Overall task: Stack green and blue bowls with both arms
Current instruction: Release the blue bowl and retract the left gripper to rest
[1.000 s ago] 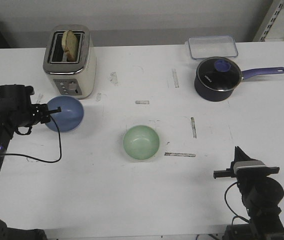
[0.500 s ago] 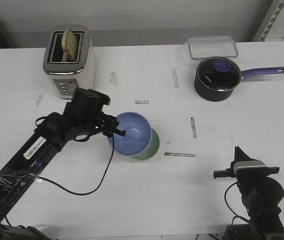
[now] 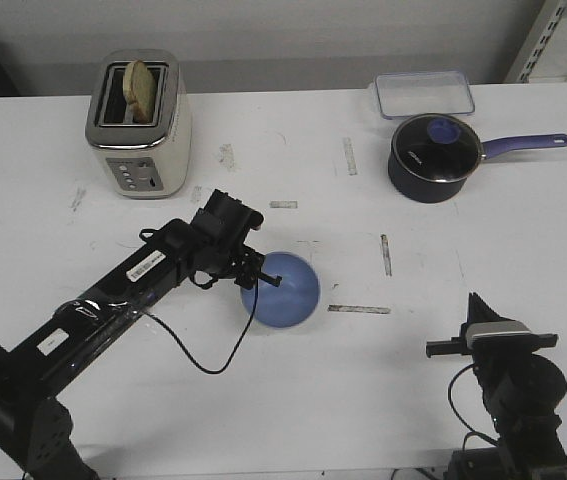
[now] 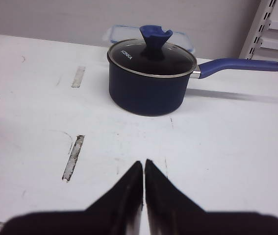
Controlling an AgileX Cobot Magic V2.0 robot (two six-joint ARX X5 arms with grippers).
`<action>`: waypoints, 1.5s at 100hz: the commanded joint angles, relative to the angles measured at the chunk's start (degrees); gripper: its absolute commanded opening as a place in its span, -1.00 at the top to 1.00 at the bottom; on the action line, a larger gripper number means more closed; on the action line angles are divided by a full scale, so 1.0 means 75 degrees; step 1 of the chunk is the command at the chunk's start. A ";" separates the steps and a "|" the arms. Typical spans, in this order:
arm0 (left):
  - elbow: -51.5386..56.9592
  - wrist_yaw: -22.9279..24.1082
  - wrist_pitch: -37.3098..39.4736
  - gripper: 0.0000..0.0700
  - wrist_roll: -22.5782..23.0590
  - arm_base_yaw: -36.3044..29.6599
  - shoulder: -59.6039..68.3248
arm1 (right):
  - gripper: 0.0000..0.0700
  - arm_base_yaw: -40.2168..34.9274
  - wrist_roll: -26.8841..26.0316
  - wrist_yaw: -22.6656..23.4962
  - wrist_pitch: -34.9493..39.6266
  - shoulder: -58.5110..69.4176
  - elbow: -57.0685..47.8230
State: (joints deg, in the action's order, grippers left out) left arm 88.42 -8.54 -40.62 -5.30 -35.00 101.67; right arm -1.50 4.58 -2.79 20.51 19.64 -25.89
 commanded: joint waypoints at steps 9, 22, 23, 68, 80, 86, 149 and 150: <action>0.0131 -0.0009 0.0125 0.99 -0.0009 -0.0073 0.0090 | 1.00 -0.0012 -0.0093 -0.0009 -0.0041 0.0047 -0.0029; 0.0131 -0.0012 0.0181 0.55 -0.0023 -0.0070 0.0090 | 1.00 -0.0012 -0.0093 -0.0009 -0.0044 0.0047 -0.0029; 0.0134 -0.0012 0.0192 0.45 -0.0023 -0.0070 0.0090 | 1.00 -0.0012 -0.0093 -0.0006 -0.0044 0.0047 -0.0029; 0.1134 0.0102 0.0181 -0.70 0.0443 -0.0020 -0.0542 | 1.00 -0.0012 -0.0093 -0.0009 -0.0044 0.0047 -0.0029; 0.1308 0.0991 0.0178 -0.05 0.0466 0.0076 -0.1043 | 1.00 -0.0015 -0.0093 -0.0009 -0.0044 0.0047 -0.0029; 0.1308 0.1515 0.0117 0.46 0.0586 0.0160 -0.1320 | 1.00 -0.0012 -0.0093 -0.0009 -0.0047 0.0047 -0.0029; -0.2789 0.1932 0.2081 1.00 0.0822 0.3389 -0.5592 | 1.00 -0.0012 -0.0087 -0.0032 -0.0055 0.0047 -0.0029; -0.2920 0.1929 0.2168 1.00 0.0819 0.3413 -0.5703 | 1.00 -0.0012 -0.0087 -0.0032 -0.0052 0.0047 -0.0029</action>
State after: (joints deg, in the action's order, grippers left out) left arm 71.31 6.07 -28.12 0.54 -10.02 63.11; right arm -1.50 4.60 -2.90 20.51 19.64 -25.89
